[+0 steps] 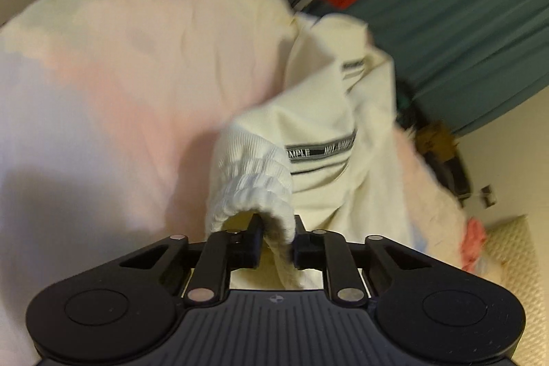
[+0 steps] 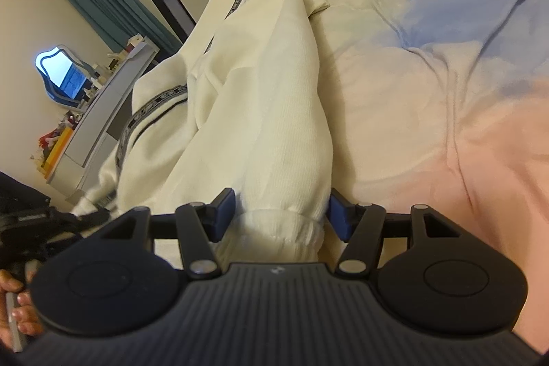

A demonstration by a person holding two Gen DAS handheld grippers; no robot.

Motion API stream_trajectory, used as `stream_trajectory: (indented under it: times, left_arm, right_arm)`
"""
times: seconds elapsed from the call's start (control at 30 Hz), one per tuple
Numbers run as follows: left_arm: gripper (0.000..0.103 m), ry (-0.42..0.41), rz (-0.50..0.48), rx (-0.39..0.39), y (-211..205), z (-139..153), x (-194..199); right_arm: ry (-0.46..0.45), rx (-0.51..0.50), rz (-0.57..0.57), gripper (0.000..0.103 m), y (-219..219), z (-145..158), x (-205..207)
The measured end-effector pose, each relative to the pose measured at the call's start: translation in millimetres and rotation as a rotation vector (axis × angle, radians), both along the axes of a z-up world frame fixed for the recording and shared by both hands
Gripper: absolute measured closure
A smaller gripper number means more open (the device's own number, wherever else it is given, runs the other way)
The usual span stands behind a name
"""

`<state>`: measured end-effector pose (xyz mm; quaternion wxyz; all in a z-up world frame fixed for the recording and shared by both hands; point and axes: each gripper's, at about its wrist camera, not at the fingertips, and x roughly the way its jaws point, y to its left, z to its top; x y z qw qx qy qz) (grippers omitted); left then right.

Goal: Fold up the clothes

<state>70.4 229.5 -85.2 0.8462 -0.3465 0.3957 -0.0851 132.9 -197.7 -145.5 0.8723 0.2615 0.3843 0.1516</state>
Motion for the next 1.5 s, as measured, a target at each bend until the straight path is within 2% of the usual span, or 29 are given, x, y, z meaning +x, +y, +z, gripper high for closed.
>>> stream_trajectory:
  times: [0.17, 0.2, 0.27, 0.33, 0.43, 0.5, 0.57, 0.7, 0.77, 0.87, 0.93, 1.0, 1.07, 1.1, 1.17, 1.2, 1.23, 1.3, 1.4, 1.47, 1.5]
  left_arm:
    - [0.089, -0.173, 0.044, -0.11, 18.6, 22.3, -19.4]
    - [0.089, -0.185, 0.067, -0.112, 16.1, 25.9, -17.2]
    - [0.09, -0.162, 0.13, -0.082, 27.6, 27.9, -25.8]
    - [0.092, -0.063, 0.21, 0.038, 30.1, 21.0, -19.5]
    - [0.093, 0.108, 0.282, 0.158, 42.6, -1.1, -3.8]
    - [0.093, 0.143, 0.323, 0.086, 56.9, -14.3, 2.8]
    - [0.093, 0.139, 0.338, 0.023, 64.7, -18.3, 3.1]
    - [0.09, 0.094, 0.324, 0.013, 66.1, -7.9, -15.3]
    - [0.069, 0.078, 0.314, 0.01, 65.6, -1.9, -26.4]
    - [0.051, 0.065, 0.282, 0.034, 66.8, 3.5, -37.0]
    - [0.043, 0.06, 0.258, 0.089, 66.8, 7.8, -44.5]
    - [0.043, 0.085, 0.236, 0.157, 65.3, 8.3, -43.6]
    - [0.042, 0.124, 0.238, 0.181, 66.2, 5.2, -36.7]
    - [0.04, 0.132, 0.251, 0.17, 67.1, 2.4, -31.9]
    - [0.038, 0.149, 0.263, 0.167, 67.2, -3.6, -20.8]
    - [0.039, 0.165, 0.263, 0.188, 65.6, -3.7, -18.0]
    - [0.042, 0.179, 0.263, 0.207, 64.1, -3.6, -15.5]
    - [0.04, 0.156, 0.264, 0.194, 63.6, -0.2, -19.1]
    - [0.036, 0.115, 0.248, 0.201, 65.5, 8.1, -34.4]
    - [0.029, 0.102, 0.303, 0.223, 70.8, 13.3, -46.1]
    - [0.027, 0.084, 0.319, 0.21, 74.2, 14.2, -48.5]
  right_arm:
    - [-0.026, 0.014, 0.033, 0.039, 4.2, 3.2, -2.0]
    - [-0.032, 0.029, 0.044, 0.039, 4.2, 4.2, -2.3]
    - [-0.04, 0.066, 0.066, 0.038, 3.4, 6.1, -2.7]
    - [-0.041, 0.102, 0.077, 0.037, 1.0, 7.3, -3.2]
    - [-0.031, 0.152, 0.058, 0.037, -7.2, 8.0, -3.3]
    - [-0.021, 0.187, 0.032, 0.037, -13.7, 7.0, -2.7]
    - [0.004, 0.225, 0.01, 0.037, -19.0, 2.6, -0.7]
    - [0.081, 0.257, 0.034, 0.038, -13.6, -16.5, 9.0]
    - [0.116, 0.301, 0.057, 0.038, -8.7, -27.6, 14.9]
    - [0.144, 0.297, 0.075, 0.039, -0.8, -34.5, 21.4]
    - [0.144, 0.31, 0.09, 0.038, 2.2, -36.1, 23.4]
    - [0.155, 0.387, 0.11, 0.038, 0.2, -42.0, 25.9]
    - [0.162, 0.44, 0.135, 0.038, 1.4, -44.6, 29.2]
    - [0.157, 0.439, 0.153, 0.041, 3.5, -43.3, 30.3]
    - [0.143, 0.41, 0.181, 0.052, 9.1, -40.2, 29.5]
    - [0.139, 0.388, 0.182, 0.069, 11.2, -38.8, 27.4]
    - [0.141, 0.373, 0.18, 0.073, 12.1, -37.9, 25.8]
    - [0.139, 0.343, 0.172, 0.079, 13.7, -33.5, 19.3]
    - [0.119, 0.323, 0.139, 0.082, 10.5, -21.8, 9.3]
    - [0.103, 0.327, 0.116, 0.083, 7.7, -14.6, 2.7]
    - [0.097, 0.329, 0.109, 0.083, 7.7, -13.1, -1.3]
